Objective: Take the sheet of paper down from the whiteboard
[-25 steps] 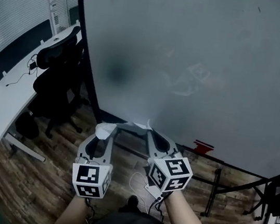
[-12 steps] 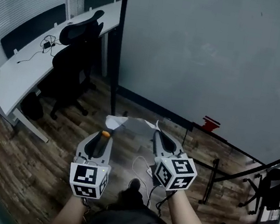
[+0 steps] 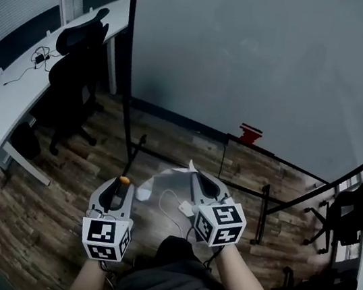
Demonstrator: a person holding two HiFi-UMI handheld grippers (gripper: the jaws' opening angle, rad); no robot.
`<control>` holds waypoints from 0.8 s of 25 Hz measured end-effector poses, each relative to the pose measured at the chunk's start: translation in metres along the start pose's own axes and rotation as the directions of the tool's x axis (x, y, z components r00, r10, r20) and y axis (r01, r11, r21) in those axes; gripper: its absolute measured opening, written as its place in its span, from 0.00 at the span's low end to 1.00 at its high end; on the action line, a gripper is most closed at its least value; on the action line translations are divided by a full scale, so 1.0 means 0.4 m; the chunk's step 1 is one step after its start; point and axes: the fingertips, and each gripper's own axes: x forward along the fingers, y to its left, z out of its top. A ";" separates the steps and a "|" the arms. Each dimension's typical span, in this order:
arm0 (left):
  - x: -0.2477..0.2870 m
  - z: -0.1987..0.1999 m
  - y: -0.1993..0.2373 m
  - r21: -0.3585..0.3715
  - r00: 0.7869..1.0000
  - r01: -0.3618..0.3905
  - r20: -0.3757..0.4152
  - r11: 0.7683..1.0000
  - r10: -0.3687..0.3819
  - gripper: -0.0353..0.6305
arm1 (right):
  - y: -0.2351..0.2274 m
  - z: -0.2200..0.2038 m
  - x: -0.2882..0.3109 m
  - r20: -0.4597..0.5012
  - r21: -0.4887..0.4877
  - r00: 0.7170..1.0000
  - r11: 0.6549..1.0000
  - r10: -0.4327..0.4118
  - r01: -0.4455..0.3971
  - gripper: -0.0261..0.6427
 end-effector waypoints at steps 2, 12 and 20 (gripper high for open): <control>-0.009 -0.002 -0.016 0.005 1.000 -0.011 -0.004 1.000 0.011 0.24 | -0.016 0.005 -0.019 0.017 0.007 1.000 1.000 -0.001 0.000 0.07; 0.005 0.010 -0.214 0.051 0.997 -0.083 -0.002 0.995 0.083 0.24 | -0.161 -0.053 -0.140 0.009 0.025 0.996 0.996 0.090 -0.090 0.08; -0.003 0.009 -0.467 0.041 0.993 -0.119 0.012 0.992 0.118 0.24 | -0.302 -0.126 -0.316 -0.012 0.016 0.990 0.990 0.143 -0.143 0.07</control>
